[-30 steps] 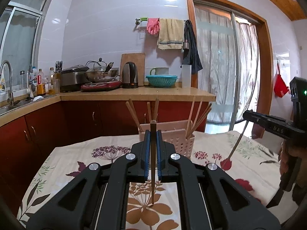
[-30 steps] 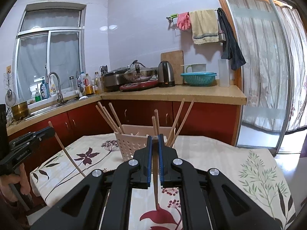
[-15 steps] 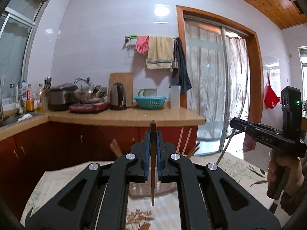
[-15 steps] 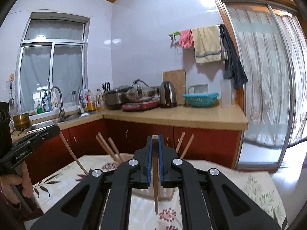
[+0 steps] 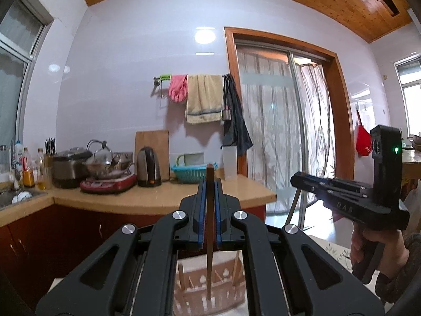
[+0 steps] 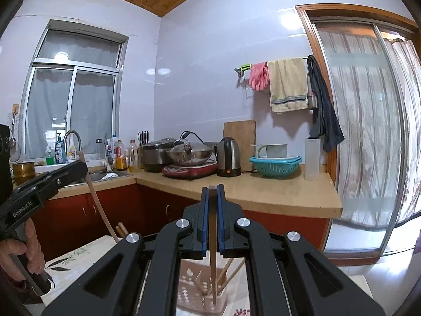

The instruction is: Organize utensils

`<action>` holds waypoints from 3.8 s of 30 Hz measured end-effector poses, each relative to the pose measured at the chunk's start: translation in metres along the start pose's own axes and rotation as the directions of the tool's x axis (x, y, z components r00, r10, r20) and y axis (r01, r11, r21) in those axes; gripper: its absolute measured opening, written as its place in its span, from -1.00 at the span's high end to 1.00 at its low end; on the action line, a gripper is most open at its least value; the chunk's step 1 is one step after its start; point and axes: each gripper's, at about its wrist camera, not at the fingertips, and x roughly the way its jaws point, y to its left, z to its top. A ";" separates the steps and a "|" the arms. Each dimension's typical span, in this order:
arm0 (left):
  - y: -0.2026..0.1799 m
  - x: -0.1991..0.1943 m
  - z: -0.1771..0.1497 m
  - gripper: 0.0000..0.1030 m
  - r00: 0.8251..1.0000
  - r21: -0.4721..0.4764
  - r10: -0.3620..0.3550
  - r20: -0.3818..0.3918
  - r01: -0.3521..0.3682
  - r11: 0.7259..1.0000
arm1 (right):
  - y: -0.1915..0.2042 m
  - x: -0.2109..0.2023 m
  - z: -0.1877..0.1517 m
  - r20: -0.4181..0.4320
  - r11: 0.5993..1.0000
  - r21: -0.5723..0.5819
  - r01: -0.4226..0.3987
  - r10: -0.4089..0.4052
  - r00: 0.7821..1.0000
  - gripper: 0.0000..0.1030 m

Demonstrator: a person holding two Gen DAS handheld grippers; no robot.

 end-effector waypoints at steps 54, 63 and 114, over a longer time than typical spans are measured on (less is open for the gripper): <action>0.023 0.075 -0.049 -0.64 0.982 -0.055 0.110 -0.152 -0.120 0.991 | -0.020 0.045 -0.034 -0.092 0.995 0.082 0.065 -0.057 0.994 -0.14; 0.016 0.040 -0.049 -0.80 0.970 -0.021 0.178 -0.166 -0.184 0.983 | -0.015 0.020 -0.042 -0.120 0.988 0.081 0.128 -0.118 0.986 -0.47; -0.026 -0.169 -0.052 -0.92 0.938 -0.091 0.292 -0.190 -0.312 0.946 | 0.081 -0.135 -0.055 -0.165 0.979 -0.013 0.204 -0.204 0.965 -0.67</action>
